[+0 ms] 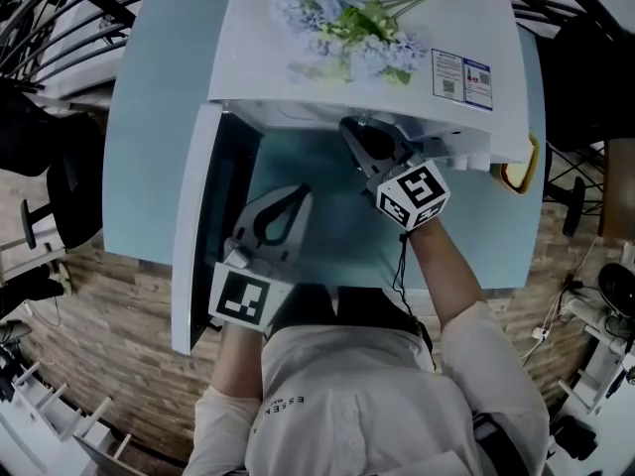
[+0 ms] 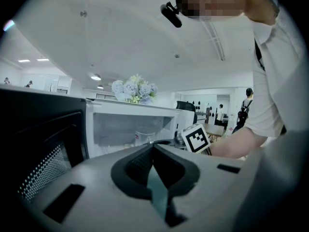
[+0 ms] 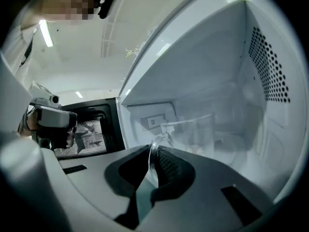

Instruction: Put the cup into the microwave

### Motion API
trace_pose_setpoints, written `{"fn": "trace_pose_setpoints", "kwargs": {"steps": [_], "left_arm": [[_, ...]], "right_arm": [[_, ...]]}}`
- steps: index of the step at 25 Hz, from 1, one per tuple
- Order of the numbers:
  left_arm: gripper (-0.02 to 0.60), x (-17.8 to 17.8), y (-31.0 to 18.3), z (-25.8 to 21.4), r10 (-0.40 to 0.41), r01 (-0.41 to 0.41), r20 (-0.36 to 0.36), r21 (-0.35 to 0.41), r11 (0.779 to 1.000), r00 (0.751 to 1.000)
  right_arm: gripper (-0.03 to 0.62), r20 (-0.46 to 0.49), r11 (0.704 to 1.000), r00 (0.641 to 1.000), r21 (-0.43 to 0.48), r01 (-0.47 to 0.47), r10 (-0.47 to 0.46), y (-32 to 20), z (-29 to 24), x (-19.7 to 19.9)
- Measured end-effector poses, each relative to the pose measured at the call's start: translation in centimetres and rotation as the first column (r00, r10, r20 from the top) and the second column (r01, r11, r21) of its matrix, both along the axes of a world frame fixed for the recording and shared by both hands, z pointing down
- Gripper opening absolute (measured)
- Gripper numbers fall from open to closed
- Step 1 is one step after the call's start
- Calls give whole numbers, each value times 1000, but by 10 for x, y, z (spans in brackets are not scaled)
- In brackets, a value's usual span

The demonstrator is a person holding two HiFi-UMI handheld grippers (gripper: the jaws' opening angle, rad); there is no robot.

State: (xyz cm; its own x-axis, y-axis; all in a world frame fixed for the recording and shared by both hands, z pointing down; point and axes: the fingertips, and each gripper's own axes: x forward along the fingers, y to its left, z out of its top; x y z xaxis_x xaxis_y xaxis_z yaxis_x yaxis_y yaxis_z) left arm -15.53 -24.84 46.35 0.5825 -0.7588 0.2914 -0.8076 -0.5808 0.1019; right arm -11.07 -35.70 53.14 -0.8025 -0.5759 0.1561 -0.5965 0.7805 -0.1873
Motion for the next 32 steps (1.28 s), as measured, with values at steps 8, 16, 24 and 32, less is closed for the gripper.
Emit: {"fn": "trace_pose_setpoints", "kwargs": {"steps": [8,16,24,32], "left_arm": [[2,8,7,-1,7,-7,-5,-5,1000,1000],[2,13,12,-7,5,-5,-7,-5,1000,1000],[2,16,18,-40,13,-13,-9,30,999,1000],[2,16,24,-74,28,-31,35,85,996,999]], "right_arm": [[75,-39,1000,999,2,-12,12,7,-3,8],[127,-56,998,996,4,-68,68,18,-12,27],[127,-55,994,993,18,-103,104,56,-58,42],[42,14,980,986,109,-165,164,102,-131,61]]}}
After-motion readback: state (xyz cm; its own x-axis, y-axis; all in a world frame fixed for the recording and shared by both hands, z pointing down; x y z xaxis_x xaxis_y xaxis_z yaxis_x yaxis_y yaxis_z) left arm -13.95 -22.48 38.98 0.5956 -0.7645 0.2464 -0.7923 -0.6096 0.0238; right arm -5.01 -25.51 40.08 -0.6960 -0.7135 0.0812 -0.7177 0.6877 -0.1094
